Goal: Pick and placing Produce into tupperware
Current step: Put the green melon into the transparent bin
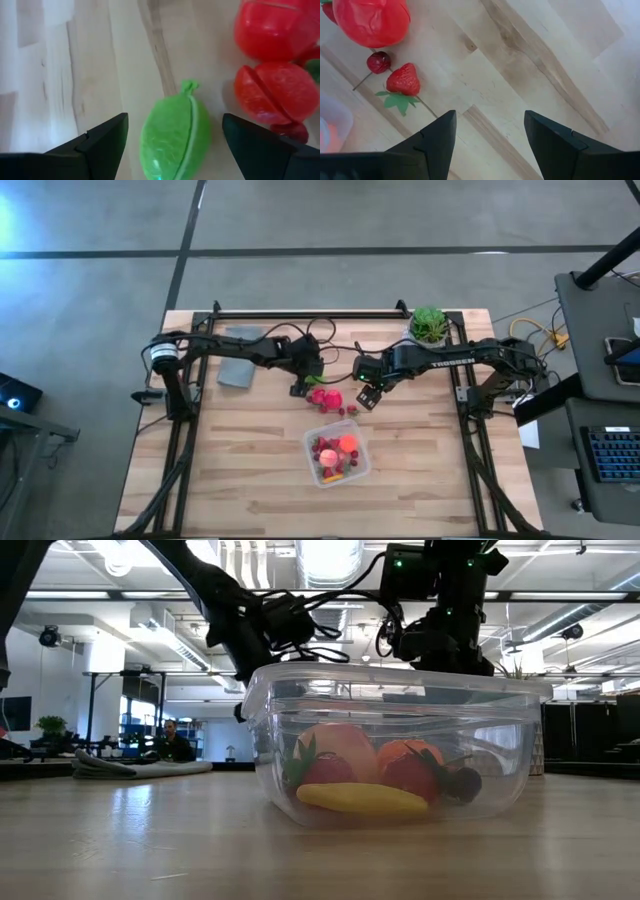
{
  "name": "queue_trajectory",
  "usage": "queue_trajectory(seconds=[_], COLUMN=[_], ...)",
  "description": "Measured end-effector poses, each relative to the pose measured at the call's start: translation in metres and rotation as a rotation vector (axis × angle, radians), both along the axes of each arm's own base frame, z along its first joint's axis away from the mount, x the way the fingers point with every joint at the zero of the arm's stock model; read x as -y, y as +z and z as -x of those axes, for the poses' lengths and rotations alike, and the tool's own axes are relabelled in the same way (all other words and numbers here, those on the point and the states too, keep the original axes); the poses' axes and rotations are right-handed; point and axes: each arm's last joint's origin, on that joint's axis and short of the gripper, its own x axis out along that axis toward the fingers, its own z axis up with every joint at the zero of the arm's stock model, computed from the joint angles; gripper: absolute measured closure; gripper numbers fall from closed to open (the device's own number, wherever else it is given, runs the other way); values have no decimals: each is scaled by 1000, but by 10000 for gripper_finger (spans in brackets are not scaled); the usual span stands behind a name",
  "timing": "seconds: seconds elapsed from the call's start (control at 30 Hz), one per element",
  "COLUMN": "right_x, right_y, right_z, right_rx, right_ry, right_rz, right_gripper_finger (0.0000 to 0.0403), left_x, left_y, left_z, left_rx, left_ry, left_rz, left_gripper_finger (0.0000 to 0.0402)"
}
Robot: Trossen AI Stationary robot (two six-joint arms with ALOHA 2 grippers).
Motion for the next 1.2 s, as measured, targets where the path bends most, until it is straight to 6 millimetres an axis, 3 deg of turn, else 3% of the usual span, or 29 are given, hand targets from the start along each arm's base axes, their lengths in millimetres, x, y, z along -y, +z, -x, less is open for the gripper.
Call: queue_trajectory(seconds=[0.27, 0.87, 1.2], right_x=[0, 0, 0], right_y=[0, 0, 0], right_z=[0, 0, 0], right_rx=[1, 3, 2], right_ry=[-1, 1, 3], right_rz=[0, 3, 15], right_gripper_finger=[177, 177, 177], left_x=[-3, -4, -5], left_y=[-13, -15, -13], left_z=[-1, 0, -1], left_rx=[-43, -47, -51], left_ry=[8, 18, 40], left_rz=[11, -3, -37], left_gripper_finger=[94, 150, 155])
